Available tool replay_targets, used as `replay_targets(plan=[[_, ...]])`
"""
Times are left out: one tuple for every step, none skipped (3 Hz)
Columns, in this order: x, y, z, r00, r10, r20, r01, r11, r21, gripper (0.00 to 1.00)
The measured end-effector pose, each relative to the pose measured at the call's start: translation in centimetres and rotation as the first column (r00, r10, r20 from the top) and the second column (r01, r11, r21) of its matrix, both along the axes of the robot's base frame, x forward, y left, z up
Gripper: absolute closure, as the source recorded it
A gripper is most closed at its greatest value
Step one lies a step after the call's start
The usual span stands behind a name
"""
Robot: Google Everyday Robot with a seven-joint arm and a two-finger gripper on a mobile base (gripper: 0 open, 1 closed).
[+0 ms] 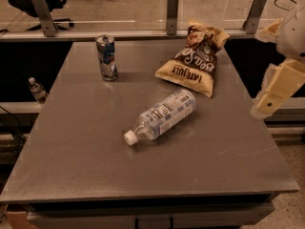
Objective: Move redbull can near blue plastic bottle
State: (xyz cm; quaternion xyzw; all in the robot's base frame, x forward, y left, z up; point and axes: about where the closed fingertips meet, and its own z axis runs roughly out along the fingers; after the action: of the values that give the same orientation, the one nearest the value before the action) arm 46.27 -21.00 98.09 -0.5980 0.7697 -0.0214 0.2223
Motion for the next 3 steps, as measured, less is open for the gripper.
replay_targets(plan=[[5.9, 1.8, 1.0, 0.9982, 0.005, 0.059, -0.017, 0.978, 0.206, 0.0], [11.5, 4.2, 2.3, 0.995, -0.018, 0.099, -0.02, 0.931, 0.364, 0.0], [16.3, 8.0, 2.3, 0.9923, -0.082, 0.092, 0.031, 0.888, 0.458, 0.0]])
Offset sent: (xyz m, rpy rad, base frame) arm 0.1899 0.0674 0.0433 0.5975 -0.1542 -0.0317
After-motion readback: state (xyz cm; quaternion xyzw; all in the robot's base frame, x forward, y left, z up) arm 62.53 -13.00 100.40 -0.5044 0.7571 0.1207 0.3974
